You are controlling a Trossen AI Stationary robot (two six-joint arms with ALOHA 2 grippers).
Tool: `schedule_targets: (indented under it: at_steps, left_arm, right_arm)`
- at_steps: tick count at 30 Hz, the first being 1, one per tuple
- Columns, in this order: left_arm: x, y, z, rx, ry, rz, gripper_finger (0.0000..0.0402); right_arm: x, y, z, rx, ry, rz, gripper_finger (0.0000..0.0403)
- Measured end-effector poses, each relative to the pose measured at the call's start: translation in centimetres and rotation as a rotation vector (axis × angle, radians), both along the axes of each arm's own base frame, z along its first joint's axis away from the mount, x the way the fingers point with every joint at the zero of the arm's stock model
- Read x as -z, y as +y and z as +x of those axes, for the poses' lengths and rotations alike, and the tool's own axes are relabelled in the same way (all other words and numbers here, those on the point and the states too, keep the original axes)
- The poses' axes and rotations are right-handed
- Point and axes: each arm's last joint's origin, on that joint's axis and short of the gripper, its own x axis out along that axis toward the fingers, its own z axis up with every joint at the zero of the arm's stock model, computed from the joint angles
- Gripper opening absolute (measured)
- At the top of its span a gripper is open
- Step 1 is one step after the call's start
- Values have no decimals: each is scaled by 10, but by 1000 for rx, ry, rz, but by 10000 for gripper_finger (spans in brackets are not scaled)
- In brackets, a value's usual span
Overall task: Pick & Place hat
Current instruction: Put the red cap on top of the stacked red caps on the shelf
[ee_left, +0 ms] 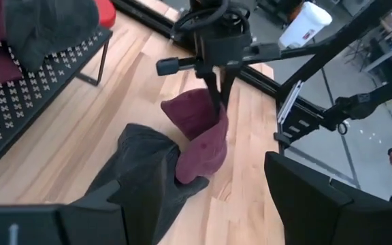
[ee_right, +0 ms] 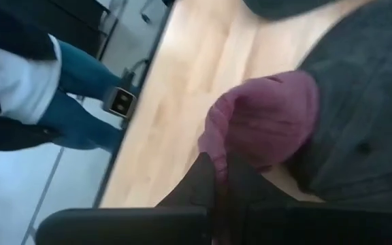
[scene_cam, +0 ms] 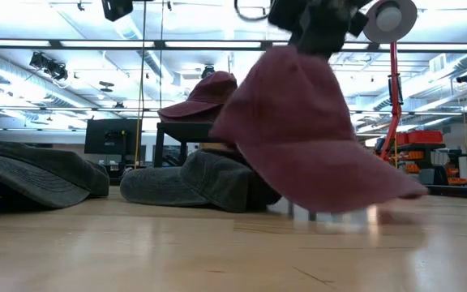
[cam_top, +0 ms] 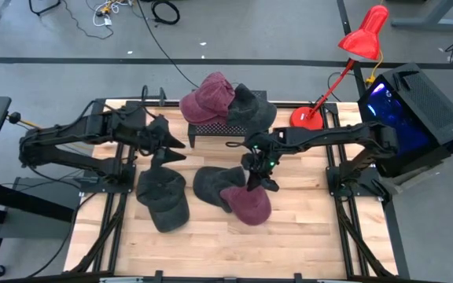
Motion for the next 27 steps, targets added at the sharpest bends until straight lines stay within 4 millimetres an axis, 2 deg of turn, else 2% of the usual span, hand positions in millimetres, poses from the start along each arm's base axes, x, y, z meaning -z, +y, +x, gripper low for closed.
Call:
schedule_targets:
  at_steps: [9,18,23,27]
  left_arm:
    - [-8,-2,-18,34,-53,73,254]
    - [-17,-4,-37,34,-114,82,254]
    - [-20,-5,-47,49,-145,78,254]
    - [-23,-7,-54,90,-172,67,245]
  right_arm:
    - [-50,7,-21,103,-83,120,6]
    - [-103,8,-25,231,-336,293,6]
    - [-122,7,-21,308,-483,370,6]
    - [-128,4,-19,399,-547,369,6]
